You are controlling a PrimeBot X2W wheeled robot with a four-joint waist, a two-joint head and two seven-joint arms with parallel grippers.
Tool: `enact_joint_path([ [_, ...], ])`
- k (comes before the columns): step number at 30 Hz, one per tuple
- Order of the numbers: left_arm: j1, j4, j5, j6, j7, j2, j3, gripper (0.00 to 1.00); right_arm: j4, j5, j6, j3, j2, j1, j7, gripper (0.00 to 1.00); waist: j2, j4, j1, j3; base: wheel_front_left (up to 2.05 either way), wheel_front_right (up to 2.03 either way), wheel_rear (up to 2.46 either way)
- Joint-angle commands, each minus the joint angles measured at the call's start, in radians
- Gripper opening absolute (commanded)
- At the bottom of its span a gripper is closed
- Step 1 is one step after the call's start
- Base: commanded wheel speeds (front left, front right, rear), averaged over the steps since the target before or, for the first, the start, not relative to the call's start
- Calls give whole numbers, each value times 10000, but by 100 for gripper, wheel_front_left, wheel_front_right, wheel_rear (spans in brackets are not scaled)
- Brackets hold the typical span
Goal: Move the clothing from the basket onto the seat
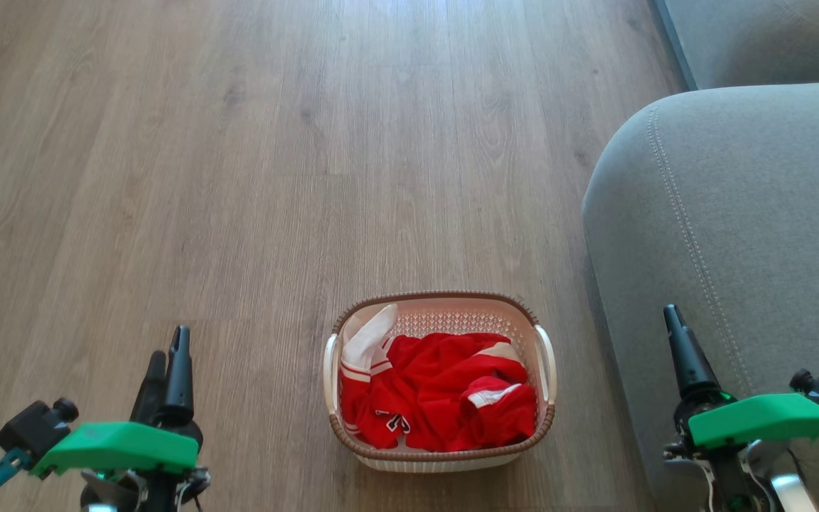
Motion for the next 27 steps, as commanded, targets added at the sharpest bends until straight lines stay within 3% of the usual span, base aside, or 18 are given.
enact_joint_path([
  [1, -404, -329, 330, 78, -114, 243, 100, 100, -288, -324, 45, 175, -242, -539, -131, 100, 0, -3, 0, -8, 0, 0, 0],
  [27, -387, -553, 3438, 727, -875, 461, -103, 100, -310, -4865, 64, 181, -85, -719, -890, 100, 0, -20, 0, -8, 0, 0, 0],
])
